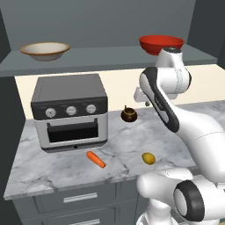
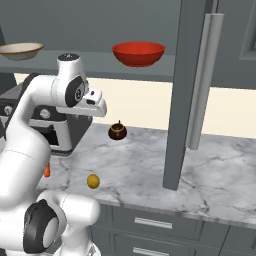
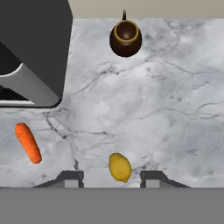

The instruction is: Pick both bowls and place them on the counter. Then place the lemon in one bowl and place the carrot in the other bowl.

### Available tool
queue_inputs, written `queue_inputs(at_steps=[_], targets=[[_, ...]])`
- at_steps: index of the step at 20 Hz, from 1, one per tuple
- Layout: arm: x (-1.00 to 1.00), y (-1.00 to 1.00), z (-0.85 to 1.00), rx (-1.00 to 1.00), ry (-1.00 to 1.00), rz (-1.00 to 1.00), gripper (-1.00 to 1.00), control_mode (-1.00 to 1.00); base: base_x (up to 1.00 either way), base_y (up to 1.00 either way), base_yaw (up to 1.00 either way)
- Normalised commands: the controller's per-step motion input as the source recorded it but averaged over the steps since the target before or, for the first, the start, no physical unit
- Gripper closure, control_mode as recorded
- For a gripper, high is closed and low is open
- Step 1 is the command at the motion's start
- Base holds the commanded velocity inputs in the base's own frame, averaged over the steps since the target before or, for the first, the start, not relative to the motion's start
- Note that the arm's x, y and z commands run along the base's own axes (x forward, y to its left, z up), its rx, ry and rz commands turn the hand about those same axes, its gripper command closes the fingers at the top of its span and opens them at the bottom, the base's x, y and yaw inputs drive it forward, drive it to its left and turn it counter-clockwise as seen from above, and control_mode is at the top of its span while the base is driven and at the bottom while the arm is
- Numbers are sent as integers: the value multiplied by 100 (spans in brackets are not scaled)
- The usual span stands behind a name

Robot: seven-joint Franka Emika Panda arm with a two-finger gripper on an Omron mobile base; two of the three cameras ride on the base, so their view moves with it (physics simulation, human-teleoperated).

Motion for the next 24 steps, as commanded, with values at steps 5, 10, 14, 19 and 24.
queue_inputs(at_steps=[5, 10, 14, 19, 24], targets=[[-1, -7, -3, 0, -3, 0, -100, -100, 0, 0, 0], [-22, -20, 23, -7, -46, 0, -100, -100, 0, 0, 0], [-11, -15, 60, -18, -58, 2, -100, -100, 0, 0, 0], [-1, -5, 74, -20, -41, 1, -100, -100, 0, 0, 0], [0, -3, 81, -17, -26, 1, -100, -100, 0, 0, 0]])
